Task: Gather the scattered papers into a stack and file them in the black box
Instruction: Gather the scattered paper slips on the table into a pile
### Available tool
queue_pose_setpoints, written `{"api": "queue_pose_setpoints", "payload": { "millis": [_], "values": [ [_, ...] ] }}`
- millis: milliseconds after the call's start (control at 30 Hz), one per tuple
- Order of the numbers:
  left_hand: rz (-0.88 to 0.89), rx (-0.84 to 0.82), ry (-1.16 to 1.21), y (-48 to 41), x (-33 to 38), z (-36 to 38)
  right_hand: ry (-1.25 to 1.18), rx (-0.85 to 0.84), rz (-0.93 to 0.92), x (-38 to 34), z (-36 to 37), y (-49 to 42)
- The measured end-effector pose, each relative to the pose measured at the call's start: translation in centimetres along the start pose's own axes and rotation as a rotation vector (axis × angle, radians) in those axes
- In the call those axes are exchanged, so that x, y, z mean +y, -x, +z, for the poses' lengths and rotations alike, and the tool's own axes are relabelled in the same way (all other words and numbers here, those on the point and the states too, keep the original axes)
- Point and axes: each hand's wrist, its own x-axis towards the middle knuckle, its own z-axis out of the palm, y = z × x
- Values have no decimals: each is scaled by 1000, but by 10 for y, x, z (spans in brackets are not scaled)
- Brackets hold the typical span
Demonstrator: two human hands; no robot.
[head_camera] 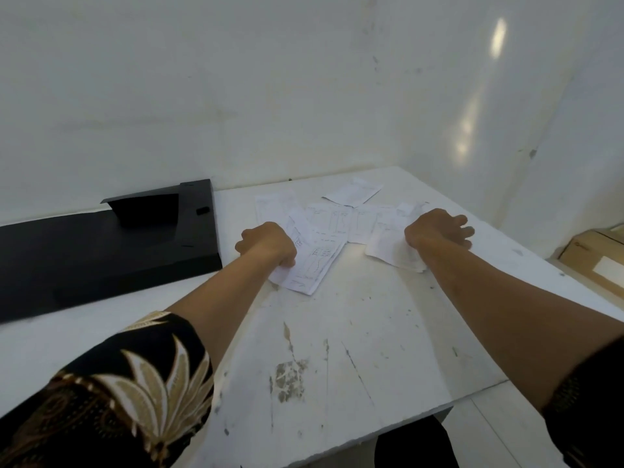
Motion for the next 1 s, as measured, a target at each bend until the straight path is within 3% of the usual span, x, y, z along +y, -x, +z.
{"api": "queue_pose_setpoints", "payload": {
  "millis": [367,567,700,1000],
  "values": [
    [-80,-60,-57,2,8,-4,-110,-195,-29,-9,-13,-5],
    [-22,-72,-70,-3,12,-6,-72,-149,-18,-13,-16,-3],
    [41,18,-28,-3,1,-8,-56,-158,-53,-8,-18,3],
    [213,-39,-369,25,-6,-85,-78,-151,-201,-15,-32,1]
  ]
}}
